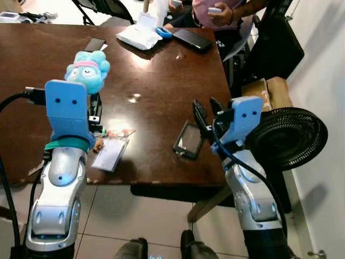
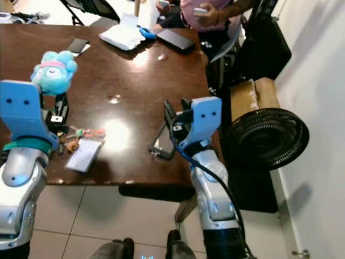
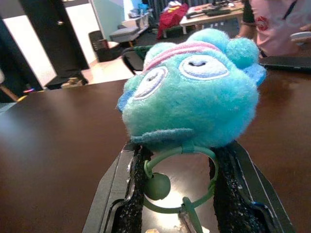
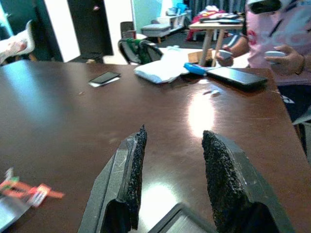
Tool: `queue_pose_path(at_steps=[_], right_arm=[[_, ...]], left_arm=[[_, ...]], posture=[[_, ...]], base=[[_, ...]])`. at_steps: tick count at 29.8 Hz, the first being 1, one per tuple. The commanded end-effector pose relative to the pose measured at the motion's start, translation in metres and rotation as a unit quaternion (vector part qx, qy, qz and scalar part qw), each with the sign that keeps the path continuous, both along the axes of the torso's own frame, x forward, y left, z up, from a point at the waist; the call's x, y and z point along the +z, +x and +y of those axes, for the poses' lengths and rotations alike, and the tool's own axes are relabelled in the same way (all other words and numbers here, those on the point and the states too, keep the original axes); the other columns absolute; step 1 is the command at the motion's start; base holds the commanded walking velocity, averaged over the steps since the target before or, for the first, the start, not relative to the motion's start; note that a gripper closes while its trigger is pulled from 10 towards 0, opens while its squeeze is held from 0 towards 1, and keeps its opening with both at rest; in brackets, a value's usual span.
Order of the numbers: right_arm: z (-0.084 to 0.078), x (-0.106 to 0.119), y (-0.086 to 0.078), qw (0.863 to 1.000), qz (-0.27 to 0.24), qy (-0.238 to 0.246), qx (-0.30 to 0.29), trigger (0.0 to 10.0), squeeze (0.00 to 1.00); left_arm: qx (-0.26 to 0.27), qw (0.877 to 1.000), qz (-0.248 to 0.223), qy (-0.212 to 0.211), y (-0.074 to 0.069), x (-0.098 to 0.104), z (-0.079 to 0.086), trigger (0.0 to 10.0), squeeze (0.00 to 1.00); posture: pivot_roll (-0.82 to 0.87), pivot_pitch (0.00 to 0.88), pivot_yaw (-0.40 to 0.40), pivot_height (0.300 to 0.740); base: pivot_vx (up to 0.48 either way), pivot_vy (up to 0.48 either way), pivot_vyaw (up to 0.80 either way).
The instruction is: Hang keys on a hook
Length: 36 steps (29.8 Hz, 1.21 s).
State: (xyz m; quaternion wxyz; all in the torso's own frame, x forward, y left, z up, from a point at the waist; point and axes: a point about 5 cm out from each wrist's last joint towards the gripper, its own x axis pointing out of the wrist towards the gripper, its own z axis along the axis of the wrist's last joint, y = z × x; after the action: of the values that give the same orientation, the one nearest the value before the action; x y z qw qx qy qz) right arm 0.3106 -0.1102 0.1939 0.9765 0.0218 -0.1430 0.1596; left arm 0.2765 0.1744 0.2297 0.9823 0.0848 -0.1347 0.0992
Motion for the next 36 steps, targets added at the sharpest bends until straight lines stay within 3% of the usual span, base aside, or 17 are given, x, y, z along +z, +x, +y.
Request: queue_pose_path(at_steps=[1, 31, 36], right_arm=[[0.003, -0.004, 0.0, 1.0, 0.006, -0.003, 0.002, 10.0, 0.0], [0.013, -0.005, 0.006, 0.999, -0.011, -0.02, 0.022, 10.0, 0.0], [0.015, -0.005, 0.007, 0.999, -0.017, -0.041, 0.032, 10.0, 0.0]], left_arm=[[0.004, 1.0, 0.001, 0.002, -0.003, -0.002, 0.003, 10.0, 0.0], [0.001, 1.0, -0.011, 0.002, 0.005, 0.003, 0.002, 10.0, 0.0], [-0.007, 1.0, 0.0, -0.017, 0.007, 0.001, 0.0, 10.0, 0.0]], posture=[[0.15, 0.08, 0.062, 0.74], [0.16, 0.039, 0.06, 0.74], [0.16, 0.037, 0.059, 0.74]], base=[[-0.326, 0.0, 0.0], [-0.323, 0.0, 0.0], [-0.114, 0.0, 0.0]])
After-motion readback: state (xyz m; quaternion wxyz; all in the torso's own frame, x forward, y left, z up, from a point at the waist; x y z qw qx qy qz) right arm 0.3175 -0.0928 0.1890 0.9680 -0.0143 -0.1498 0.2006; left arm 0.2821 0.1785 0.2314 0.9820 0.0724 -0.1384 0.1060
